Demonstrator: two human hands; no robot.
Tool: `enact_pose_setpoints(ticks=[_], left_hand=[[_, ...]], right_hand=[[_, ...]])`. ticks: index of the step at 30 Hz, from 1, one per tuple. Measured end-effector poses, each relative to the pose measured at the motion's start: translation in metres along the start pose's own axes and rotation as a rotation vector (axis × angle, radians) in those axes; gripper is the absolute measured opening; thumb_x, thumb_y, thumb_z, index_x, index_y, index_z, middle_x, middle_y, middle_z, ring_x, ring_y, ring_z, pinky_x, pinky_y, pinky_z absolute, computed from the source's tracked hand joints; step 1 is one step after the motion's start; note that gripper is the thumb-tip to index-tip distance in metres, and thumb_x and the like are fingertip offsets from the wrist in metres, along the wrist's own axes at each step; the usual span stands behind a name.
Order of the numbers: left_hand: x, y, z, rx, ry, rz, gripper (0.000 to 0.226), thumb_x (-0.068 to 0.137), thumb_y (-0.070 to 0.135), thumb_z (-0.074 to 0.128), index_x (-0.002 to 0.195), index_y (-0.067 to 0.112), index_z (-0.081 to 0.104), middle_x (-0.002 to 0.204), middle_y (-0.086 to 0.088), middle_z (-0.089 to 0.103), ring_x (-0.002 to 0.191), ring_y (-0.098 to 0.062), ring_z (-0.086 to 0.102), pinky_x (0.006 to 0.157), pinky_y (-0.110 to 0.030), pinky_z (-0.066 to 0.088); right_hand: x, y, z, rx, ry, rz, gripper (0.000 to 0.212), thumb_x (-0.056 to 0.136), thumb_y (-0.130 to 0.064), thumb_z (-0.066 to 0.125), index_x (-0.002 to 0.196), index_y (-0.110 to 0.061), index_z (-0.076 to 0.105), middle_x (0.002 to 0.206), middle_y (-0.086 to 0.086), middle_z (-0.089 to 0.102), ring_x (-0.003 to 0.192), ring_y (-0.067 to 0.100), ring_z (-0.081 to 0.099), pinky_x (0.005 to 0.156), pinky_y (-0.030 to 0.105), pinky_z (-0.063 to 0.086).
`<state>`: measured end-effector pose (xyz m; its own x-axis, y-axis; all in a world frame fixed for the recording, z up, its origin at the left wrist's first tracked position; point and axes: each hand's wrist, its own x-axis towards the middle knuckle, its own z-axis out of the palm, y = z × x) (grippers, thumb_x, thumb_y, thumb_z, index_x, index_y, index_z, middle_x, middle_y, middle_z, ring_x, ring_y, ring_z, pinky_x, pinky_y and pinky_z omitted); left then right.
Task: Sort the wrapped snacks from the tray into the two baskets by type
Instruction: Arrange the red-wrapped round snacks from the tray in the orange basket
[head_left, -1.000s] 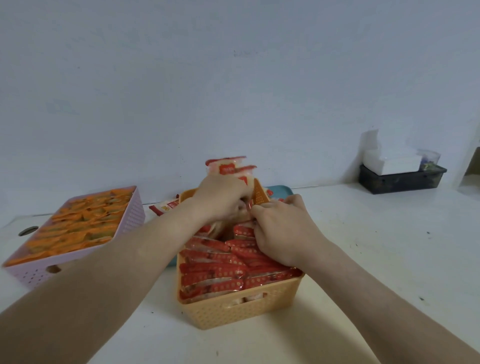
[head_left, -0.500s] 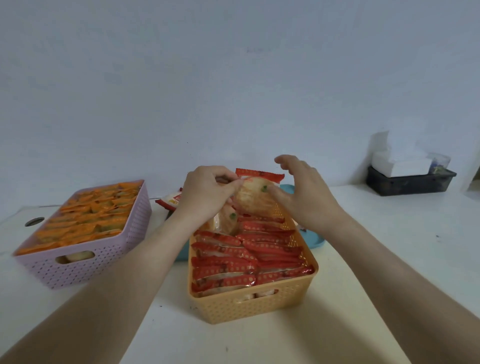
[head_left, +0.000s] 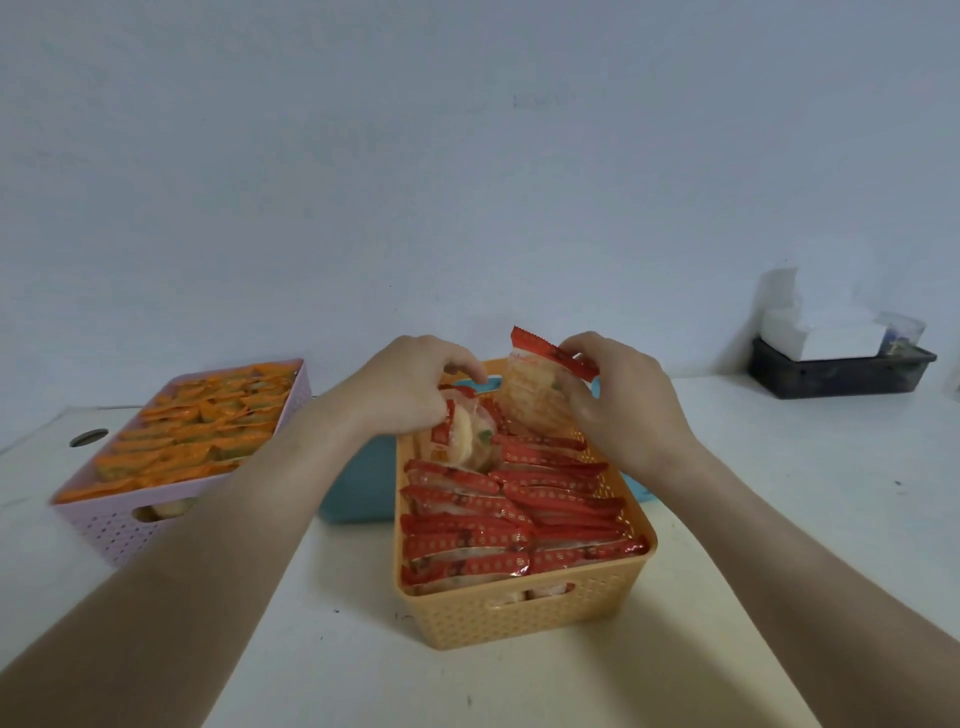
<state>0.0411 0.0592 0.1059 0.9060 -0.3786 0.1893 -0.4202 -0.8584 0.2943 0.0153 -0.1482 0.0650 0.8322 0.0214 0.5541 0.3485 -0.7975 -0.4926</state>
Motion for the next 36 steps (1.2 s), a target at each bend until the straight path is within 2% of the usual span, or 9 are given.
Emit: enact_pose_setpoints(ticks=[5, 8, 11, 16, 21, 25, 30, 32, 36], left_hand=[[0.024, 0.006, 0.01, 0.261, -0.328, 0.098, 0.066, 0.082, -0.005, 0.05, 0.136, 0.032, 0.052, 0.133, 0.004, 0.058, 0.108, -0.015, 0.055, 0.08, -0.02, 0.04], [0.037, 0.015, 0.015, 0.38, -0.463, 0.135, 0.061, 0.085, 0.003, 0.049, 0.135, 0.037, 0.049, 0.109, 0.009, 0.06, 0.088, -0.013, 0.046, 0.074, -0.026, 0.038], [0.044, 0.02, 0.024, 0.469, -0.522, 0.132, 0.05, 0.089, 0.016, 0.051, 0.132, 0.039, 0.049, 0.084, 0.02, 0.044, 0.093, -0.014, 0.04, 0.08, -0.031, 0.033], [0.044, 0.005, 0.015, 0.532, -0.462, 0.044, 0.048, 0.078, 0.02, 0.063, 0.12, 0.042, 0.056, 0.095, 0.007, 0.044, 0.108, -0.025, 0.038, 0.096, -0.043, 0.037], [0.019, -0.001, -0.015, 0.386, -0.301, -0.003, 0.054, 0.066, 0.039, 0.083, 0.116, 0.027, 0.064, 0.103, 0.006, 0.064, 0.096, -0.015, 0.058, 0.082, -0.031, 0.048], [-0.005, 0.003, -0.015, 0.338, -0.2, 0.001, 0.057, 0.072, 0.045, 0.078, 0.123, 0.029, 0.057, 0.109, 0.01, 0.065, 0.093, -0.01, 0.059, 0.084, -0.032, 0.05], [-0.015, 0.009, -0.017, -0.003, -0.521, -0.05, 0.064, 0.078, 0.078, 0.038, 0.118, 0.036, 0.065, 0.118, 0.017, 0.065, 0.108, -0.005, 0.06, 0.104, -0.033, 0.042], [-0.01, 0.004, -0.015, 0.031, -0.426, -0.059, 0.065, 0.089, 0.07, 0.028, 0.107, 0.024, 0.07, 0.112, 0.007, 0.069, 0.104, -0.013, 0.062, 0.099, -0.033, 0.044], [0.014, -0.003, -0.007, 0.14, -0.156, -0.046, 0.025, 0.096, 0.029, 0.051, 0.103, 0.021, 0.073, 0.102, 0.005, 0.071, 0.093, -0.015, 0.064, 0.084, -0.031, 0.051]], right_hand=[[-0.009, 0.0, 0.002, -0.021, 0.031, -0.001, 0.027, 0.092, -0.03, 0.053, 0.116, -0.019, 0.06, 0.107, -0.001, 0.066, 0.102, 0.02, 0.055, 0.081, 0.032, 0.044], [-0.015, -0.001, 0.003, -0.017, 0.012, -0.005, 0.036, 0.089, -0.043, 0.045, 0.111, -0.018, 0.059, 0.102, -0.002, 0.064, 0.098, 0.019, 0.053, 0.079, 0.033, 0.043], [-0.017, -0.001, 0.005, -0.044, -0.012, -0.002, 0.042, 0.089, -0.052, 0.038, 0.107, -0.019, 0.057, 0.098, -0.003, 0.061, 0.095, 0.019, 0.052, 0.077, 0.033, 0.043], [-0.015, -0.002, 0.005, -0.142, -0.089, -0.023, 0.052, 0.083, -0.051, 0.025, 0.109, -0.018, 0.055, 0.103, -0.001, 0.062, 0.099, 0.022, 0.052, 0.077, 0.036, 0.044], [-0.015, 0.0, 0.007, -0.207, -0.102, -0.051, 0.025, 0.091, -0.032, 0.045, 0.11, -0.018, 0.055, 0.105, -0.002, 0.064, 0.1, 0.021, 0.049, 0.075, 0.034, 0.04], [-0.017, 0.0, 0.009, -0.212, -0.098, -0.092, 0.022, 0.091, -0.025, 0.046, 0.11, -0.016, 0.054, 0.104, 0.0, 0.064, 0.1, 0.023, 0.05, 0.079, 0.037, 0.044], [-0.015, 0.0, 0.01, -0.253, -0.139, -0.158, 0.022, 0.089, -0.016, 0.041, 0.108, -0.016, 0.053, 0.104, 0.002, 0.064, 0.101, 0.027, 0.052, 0.082, 0.043, 0.042], [-0.016, -0.001, 0.01, -0.291, -0.176, -0.154, 0.019, 0.091, -0.018, 0.039, 0.107, -0.019, 0.05, 0.106, -0.003, 0.063, 0.104, 0.023, 0.05, 0.084, 0.041, 0.038], [-0.016, -0.004, 0.01, -0.407, -0.243, -0.186, 0.015, 0.094, -0.02, 0.034, 0.102, -0.025, 0.046, 0.099, -0.009, 0.062, 0.105, 0.019, 0.049, 0.089, 0.043, 0.033]])
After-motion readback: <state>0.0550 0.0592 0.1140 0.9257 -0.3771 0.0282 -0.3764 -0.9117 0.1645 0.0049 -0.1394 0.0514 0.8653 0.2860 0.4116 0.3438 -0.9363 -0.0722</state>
